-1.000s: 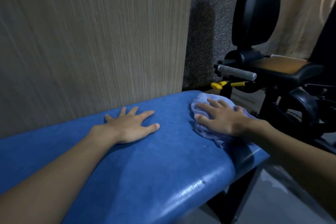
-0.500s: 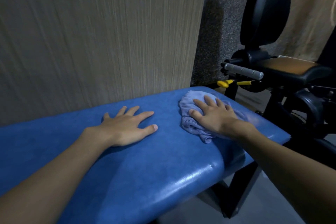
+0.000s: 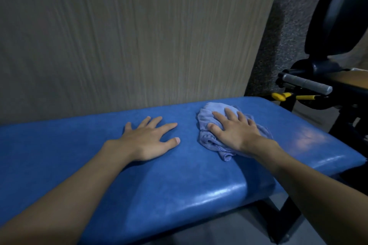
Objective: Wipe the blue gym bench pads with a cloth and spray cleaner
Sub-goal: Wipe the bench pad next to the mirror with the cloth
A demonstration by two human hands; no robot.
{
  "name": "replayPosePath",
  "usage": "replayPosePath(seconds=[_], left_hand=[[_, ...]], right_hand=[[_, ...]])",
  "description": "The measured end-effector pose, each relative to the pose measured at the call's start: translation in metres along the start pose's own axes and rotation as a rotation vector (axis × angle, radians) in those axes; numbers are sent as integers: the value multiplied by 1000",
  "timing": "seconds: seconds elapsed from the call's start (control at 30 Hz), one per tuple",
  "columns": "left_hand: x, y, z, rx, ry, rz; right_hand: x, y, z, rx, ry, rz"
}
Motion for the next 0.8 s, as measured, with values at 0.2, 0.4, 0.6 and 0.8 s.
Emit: replayPosePath(seconds=[0.2, 0.4, 0.6, 0.8], left_hand=[[33, 21, -3, -21, 33, 29], [66, 46, 3, -88, 89, 55], [92, 61, 27, -338, 323, 68], [4, 40, 51, -444, 272, 38]], right_hand=[[49, 3, -9, 20, -3, 42], [121, 14, -20, 52, -25, 148], [176, 22, -21, 113, -190, 281], [93, 20, 16, -114, -257, 147]])
Point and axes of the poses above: each hand's wrist, its own y-axis away from the middle knuckle, its own z-axis out of the back of the hand, x = y × z, the point moved 6 cm from there along -y, towards the middle knuckle, and after that the axes turned 1 degree about z, right-handed, at the moved point
